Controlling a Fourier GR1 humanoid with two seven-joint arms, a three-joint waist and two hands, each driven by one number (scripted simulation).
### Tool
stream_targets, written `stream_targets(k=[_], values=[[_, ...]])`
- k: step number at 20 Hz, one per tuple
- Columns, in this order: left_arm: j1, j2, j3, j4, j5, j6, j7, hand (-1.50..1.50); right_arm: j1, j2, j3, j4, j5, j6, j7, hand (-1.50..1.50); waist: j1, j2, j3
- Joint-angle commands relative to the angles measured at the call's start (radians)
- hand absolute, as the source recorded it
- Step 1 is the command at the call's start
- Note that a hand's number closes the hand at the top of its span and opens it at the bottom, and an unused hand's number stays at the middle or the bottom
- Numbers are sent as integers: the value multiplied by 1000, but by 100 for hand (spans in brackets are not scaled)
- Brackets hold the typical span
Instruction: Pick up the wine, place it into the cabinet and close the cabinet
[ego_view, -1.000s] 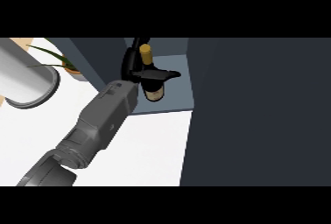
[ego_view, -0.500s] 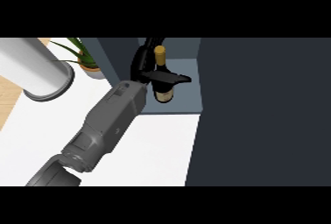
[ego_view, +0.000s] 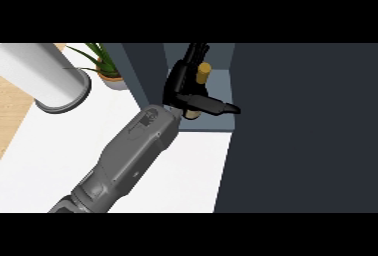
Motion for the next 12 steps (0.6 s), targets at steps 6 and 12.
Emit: stream_targets(k=[6, 12], values=[[218, -2, -272, -496, 22, 352, 148, -150, -18, -15, 6, -17, -9, -9, 9, -150, -11, 6, 0], [366, -1, -356, -720, -3, 473, 171, -150, -74, -19, 47, -32, 40, -69, 56, -150, -4, 4, -1]])
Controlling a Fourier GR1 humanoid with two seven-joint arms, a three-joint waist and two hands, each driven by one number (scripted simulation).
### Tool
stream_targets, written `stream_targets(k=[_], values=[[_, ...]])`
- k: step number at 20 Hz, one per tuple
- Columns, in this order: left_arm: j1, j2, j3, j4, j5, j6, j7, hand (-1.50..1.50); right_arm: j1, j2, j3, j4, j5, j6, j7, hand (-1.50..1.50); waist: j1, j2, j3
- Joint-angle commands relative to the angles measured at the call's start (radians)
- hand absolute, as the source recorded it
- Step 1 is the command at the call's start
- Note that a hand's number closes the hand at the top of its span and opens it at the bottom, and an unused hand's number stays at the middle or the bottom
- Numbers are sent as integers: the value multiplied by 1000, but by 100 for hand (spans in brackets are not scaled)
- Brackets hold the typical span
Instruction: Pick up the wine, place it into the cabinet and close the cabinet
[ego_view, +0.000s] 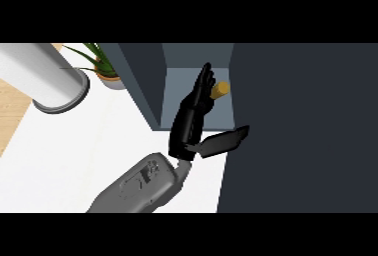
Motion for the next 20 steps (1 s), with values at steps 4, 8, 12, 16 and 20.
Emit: stream_targets(k=[4, 8, 12, 16, 20], values=[[214, -36, -152, -292, -17, 136, -39, -150, 21, 7, 32, -49, 27, -15, -5, -150, -2, 0, -2], [367, -12, -220, -444, -83, 188, -32, 150, 7, -14, 37, -94, 39, -52, 65, -150, -1, -3, -2], [467, 132, -244, -572, -72, 76, -9, 150, 21, -22, 50, -79, 39, -35, 40, -150, -4, 2, -2], [568, 235, -222, -631, -54, -50, -79, 150, 53, -5, 72, -103, 28, -38, 30, -150, -6, 3, -2], [580, 323, -187, -735, -50, -55, -41, 150, 5, -13, 149, -79, -66, 55, 22, 150, 2, 2, -2]])
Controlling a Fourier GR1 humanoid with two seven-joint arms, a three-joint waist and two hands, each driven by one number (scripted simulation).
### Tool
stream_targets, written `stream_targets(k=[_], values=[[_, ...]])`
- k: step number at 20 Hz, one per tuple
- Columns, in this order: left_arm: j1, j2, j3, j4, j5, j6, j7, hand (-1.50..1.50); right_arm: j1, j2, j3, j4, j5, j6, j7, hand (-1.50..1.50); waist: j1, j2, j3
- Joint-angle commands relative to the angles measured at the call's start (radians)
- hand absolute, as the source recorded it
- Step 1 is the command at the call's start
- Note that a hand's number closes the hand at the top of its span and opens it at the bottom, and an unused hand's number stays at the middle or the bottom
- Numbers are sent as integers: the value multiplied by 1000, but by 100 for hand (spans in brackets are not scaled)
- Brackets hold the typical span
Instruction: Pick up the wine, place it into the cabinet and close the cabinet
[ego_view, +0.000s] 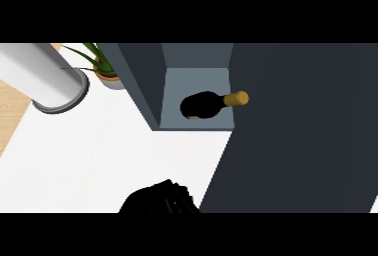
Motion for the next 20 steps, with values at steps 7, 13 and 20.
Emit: stream_targets(k=[7, 13, 20], values=[[216, 271, 116, -160, 119, -233, -98, 150, -24, 114, 214, -79, -141, 9, 79, 150, 11, -4, -6], [373, 437, 324, -277, 261, -368, -155, 150, -97, 218, 398, -54, 9, -73, 125, 150, 15, -9, -7], [481, 585, 620, -172, 449, -635, -224, 150, -294, 253, 566, 175, 130, -165, 48, 150, 25, -6, -6]])
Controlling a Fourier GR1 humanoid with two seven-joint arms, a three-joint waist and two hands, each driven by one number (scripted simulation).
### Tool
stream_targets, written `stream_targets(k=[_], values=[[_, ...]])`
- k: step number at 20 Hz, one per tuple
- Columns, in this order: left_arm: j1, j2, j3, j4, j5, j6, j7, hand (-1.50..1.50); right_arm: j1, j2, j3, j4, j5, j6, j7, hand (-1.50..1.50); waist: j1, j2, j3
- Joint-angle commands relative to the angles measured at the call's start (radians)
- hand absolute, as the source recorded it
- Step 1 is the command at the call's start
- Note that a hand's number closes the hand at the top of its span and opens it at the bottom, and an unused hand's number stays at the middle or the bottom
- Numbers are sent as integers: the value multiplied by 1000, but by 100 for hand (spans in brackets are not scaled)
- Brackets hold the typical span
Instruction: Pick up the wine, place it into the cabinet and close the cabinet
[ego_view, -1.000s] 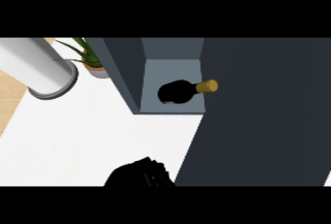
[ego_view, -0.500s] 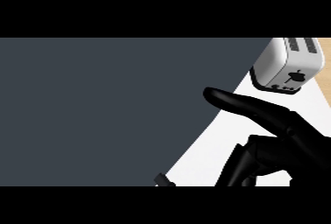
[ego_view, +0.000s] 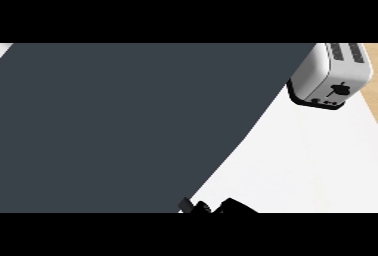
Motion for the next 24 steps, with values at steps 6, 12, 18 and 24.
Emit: stream_targets(k=[6, 12, 18, 24], values=[[145, 128, 241, 56, 156, -291, -22, 150, -214, 21, 114, 357, 104, -169, -187, 150, 11, 6, 2], [185, 161, 328, 60, 216, -369, 3, 150, -405, 22, 80, 681, 66, -263, -307, 150, 30, 10, 2], [147, 161, 386, 128, 248, -432, 21, 150, -454, 22, 8, 978, -31, -251, -489, 150, 29, 19, 2], [120, 163, 411, 115, 284, -412, 65, 150, -537, 22, -97, 1267, -30, -227, -623, 150, 27, 24, 2]])
